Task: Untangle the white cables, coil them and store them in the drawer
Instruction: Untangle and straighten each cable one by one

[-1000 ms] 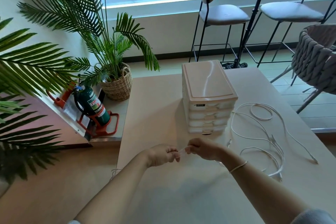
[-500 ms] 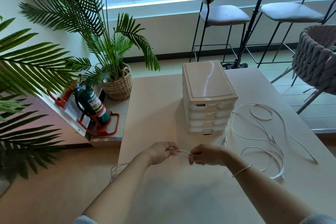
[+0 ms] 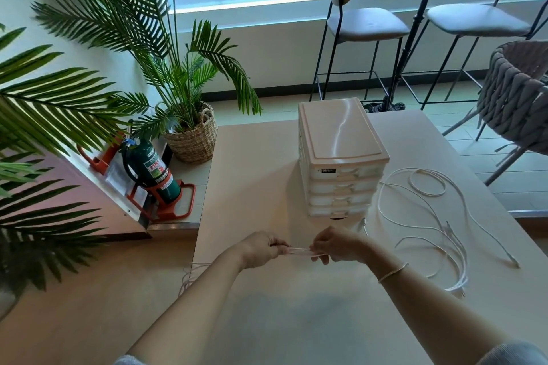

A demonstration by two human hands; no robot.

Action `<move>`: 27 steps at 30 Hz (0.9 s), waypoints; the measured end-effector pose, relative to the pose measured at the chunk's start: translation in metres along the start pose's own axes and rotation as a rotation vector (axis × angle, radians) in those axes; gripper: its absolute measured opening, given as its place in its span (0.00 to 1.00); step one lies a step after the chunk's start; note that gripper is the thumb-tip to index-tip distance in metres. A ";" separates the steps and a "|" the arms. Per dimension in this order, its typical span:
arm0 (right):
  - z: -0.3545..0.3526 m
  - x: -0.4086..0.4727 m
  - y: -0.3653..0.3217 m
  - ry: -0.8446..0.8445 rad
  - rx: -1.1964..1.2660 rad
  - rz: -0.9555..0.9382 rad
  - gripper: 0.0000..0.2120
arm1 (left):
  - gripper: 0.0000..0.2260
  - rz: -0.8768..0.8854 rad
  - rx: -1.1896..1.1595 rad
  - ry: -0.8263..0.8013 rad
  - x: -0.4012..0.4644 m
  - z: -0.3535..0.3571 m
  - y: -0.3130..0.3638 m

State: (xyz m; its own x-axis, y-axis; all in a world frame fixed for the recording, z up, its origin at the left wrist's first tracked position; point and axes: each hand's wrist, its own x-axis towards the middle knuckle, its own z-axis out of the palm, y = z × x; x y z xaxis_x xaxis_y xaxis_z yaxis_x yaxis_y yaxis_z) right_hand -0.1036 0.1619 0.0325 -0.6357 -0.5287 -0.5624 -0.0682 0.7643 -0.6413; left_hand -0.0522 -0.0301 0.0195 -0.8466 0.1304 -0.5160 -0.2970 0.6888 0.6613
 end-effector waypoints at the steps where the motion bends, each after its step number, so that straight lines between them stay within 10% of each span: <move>1: 0.000 0.000 0.000 -0.026 -0.021 0.005 0.16 | 0.11 -0.003 -0.006 0.009 0.000 -0.001 0.001; 13: 0.004 0.006 0.006 0.219 -0.272 -0.032 0.13 | 0.12 0.022 0.044 -0.145 -0.007 0.002 0.014; 20: 0.006 -0.003 0.002 -0.061 -0.093 -0.068 0.15 | 0.11 -0.002 0.127 -0.006 -0.002 -0.009 -0.001; 27: -0.001 0.003 0.013 0.074 -0.041 -0.060 0.16 | 0.10 -0.043 -0.033 -0.175 -0.004 -0.006 -0.006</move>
State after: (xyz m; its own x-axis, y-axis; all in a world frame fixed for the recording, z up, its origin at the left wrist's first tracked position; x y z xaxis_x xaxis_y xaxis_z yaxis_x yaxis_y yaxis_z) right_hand -0.1076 0.1704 0.0230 -0.6844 -0.5463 -0.4829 -0.1381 0.7474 -0.6498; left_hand -0.0502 -0.0388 0.0210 -0.7439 0.2249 -0.6293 -0.3486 0.6729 0.6525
